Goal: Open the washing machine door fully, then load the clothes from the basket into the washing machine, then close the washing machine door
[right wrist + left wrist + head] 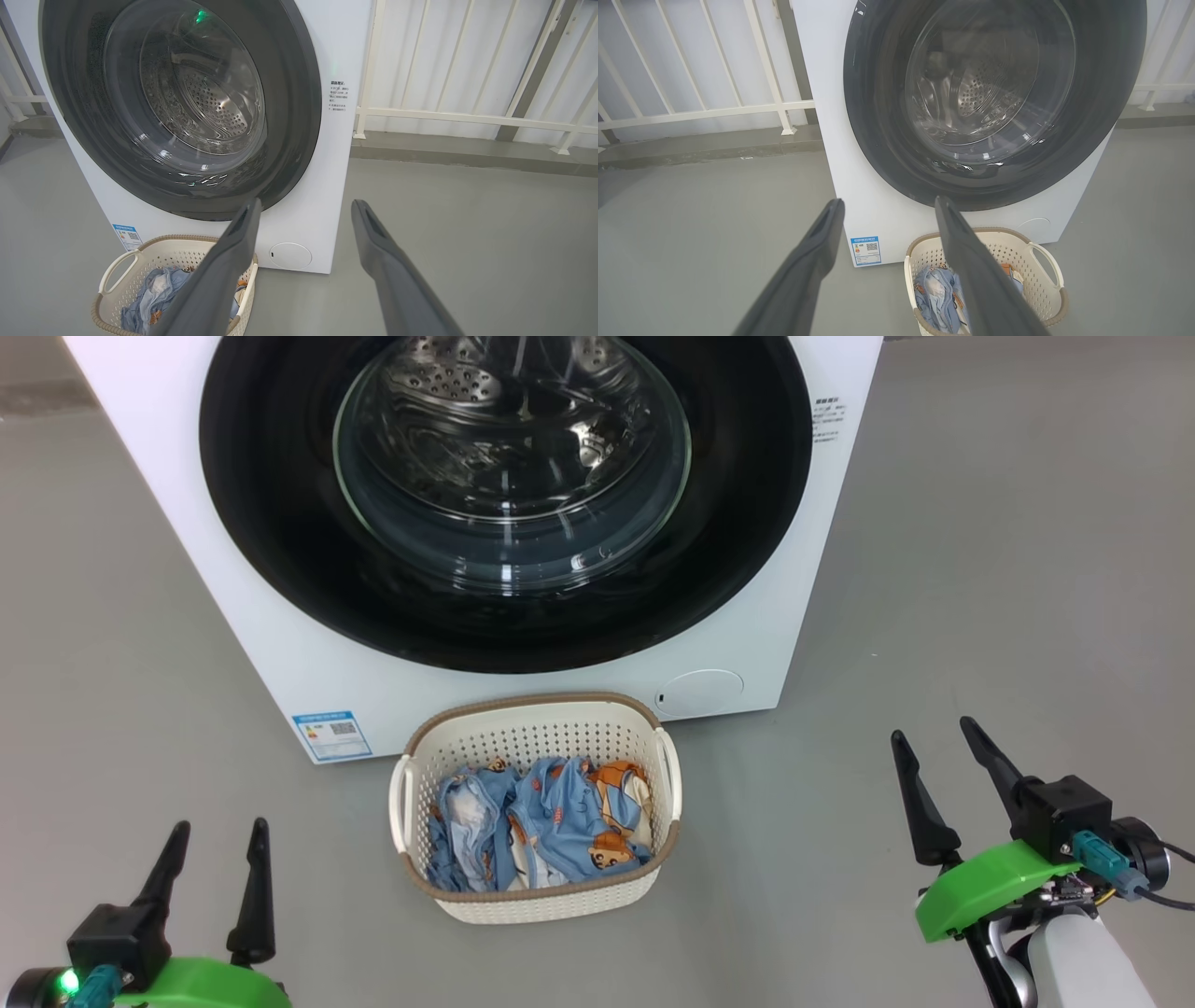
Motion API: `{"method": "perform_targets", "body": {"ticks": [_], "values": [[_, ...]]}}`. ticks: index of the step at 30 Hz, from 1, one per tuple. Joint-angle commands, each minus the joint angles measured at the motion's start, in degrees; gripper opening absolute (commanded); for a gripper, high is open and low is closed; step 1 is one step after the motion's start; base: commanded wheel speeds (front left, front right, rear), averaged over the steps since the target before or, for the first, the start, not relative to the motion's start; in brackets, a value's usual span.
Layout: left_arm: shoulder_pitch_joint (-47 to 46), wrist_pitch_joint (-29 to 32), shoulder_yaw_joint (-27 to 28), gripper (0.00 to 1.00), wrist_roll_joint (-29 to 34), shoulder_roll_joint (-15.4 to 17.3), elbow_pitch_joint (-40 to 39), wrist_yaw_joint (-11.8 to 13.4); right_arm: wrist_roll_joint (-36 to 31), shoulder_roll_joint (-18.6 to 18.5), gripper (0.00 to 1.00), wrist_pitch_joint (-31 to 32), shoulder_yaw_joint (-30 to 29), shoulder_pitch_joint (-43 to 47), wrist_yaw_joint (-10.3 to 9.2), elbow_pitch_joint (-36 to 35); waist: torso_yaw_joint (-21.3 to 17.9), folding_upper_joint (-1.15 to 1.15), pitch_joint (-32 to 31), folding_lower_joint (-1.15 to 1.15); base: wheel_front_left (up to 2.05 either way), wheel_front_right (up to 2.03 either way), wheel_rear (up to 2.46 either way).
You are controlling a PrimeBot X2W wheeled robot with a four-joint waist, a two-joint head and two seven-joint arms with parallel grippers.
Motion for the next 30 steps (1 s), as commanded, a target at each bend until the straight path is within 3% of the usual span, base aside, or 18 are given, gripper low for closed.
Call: {"method": "perform_targets", "body": {"ticks": [1, 22, 30], "values": [[-2.79, -0.37, 1.84, 1.00, 0.43, 1.34, -1.11, -0.28, -0.47, -0.28, 1.00, -0.69, 1.04, -2.25, 0.09, -1.52, 0.08, 0.00, 0.30, 0.00, 0.60, 0.47, -1.07], [-3.94, -0.37, 2.13, 1.00, -0.81, 1.03, -1.78, -0.38, -0.29, -0.12, 1.00, -0.69, 0.37, -1.99, 0.09, -1.46, 0.61, 0.00, 1.12, 0.00, 1.35, 0.71, -2.06], [-3.12, -0.37, 2.05, 1.00, 0.84, 1.08, -3.69, -0.12, 0.00, -0.04, 1.00, -0.69, 0.51, -1.89, 0.09, -2.00, 0.80, 0.00, 1.35, 0.00, 0.59, 0.54, -1.13]]}}
